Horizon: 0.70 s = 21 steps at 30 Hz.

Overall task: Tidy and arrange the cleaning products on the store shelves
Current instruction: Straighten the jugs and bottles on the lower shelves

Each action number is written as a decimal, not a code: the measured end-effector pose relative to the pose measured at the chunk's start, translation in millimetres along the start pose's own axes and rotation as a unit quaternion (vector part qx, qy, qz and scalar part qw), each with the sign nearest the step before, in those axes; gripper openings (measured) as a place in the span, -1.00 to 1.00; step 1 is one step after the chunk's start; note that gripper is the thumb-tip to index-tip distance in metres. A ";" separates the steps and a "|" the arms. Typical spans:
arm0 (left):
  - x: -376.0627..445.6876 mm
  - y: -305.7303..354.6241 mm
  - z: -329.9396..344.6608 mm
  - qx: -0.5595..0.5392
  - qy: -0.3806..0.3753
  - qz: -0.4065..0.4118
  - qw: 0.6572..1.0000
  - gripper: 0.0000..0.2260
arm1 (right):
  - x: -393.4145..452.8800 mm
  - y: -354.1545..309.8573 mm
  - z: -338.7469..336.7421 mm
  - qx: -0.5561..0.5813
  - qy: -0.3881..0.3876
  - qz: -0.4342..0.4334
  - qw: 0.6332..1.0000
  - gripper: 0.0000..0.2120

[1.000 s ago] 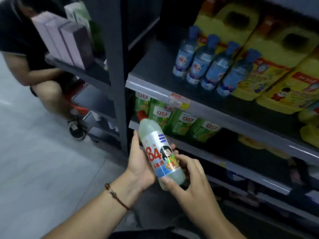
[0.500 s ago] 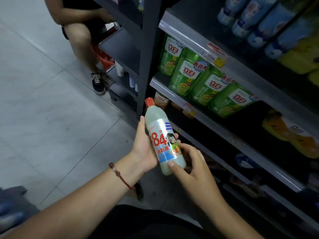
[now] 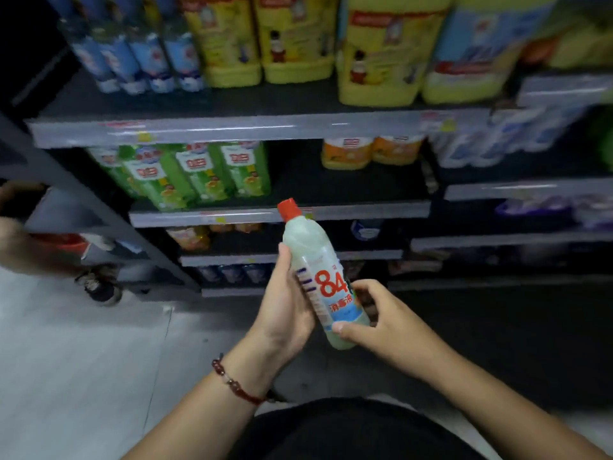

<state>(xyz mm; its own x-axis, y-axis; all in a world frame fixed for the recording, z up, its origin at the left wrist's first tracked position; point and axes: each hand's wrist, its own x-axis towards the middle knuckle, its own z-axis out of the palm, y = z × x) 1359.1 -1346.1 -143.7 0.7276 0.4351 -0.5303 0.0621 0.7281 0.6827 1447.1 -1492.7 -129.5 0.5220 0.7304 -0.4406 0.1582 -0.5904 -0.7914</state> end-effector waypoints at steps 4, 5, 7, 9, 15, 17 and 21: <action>-8.6 -29.0 69.3 0.204 -0.115 0.005 0.972 -0.61 | -38.4 43.3 -39.7 0.107 0.042 0.039 0.993 -0.39; -11.9 -36.0 86.3 0.262 -0.143 0.019 0.954 -0.72 | -47.7 56.2 -48.2 0.153 0.059 0.042 0.986 -0.39; -18.7 -45.8 115.5 0.363 -0.202 0.051 0.908 -0.76 | -63.5 77.5 -61.0 0.258 0.090 0.044 0.961 -0.45; -22.2 -55.0 138.4 0.430 -0.247 0.083 0.864 -0.69 | -78.4 92.5 -70.7 0.327 0.115 0.047 0.937 -0.50; -11.0 -81.5 183.6 0.508 -0.323 0.101 0.792 -0.55 | -106.0 130.1 -91.9 0.365 0.191 0.069 0.909 -0.51; -1.4 -90.3 197.4 0.520 -0.345 0.091 0.776 -0.54 | -111.2 139.0 -103.1 0.356 0.220 0.074 0.905 -0.49; 24.0 -105.7 229.3 0.530 -0.372 0.050 0.760 -0.49 | -116.6 152.1 -136.8 0.295 0.271 0.089 0.912 -0.52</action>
<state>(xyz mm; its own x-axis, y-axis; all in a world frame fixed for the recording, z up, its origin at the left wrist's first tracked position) 1526.6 -1534.0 -113.4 0.9254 -0.2478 -0.2866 0.2095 -0.2957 0.9320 1524.9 -1714.7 -140.6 0.8585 0.2698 -0.4362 -0.3643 -0.2778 -0.8889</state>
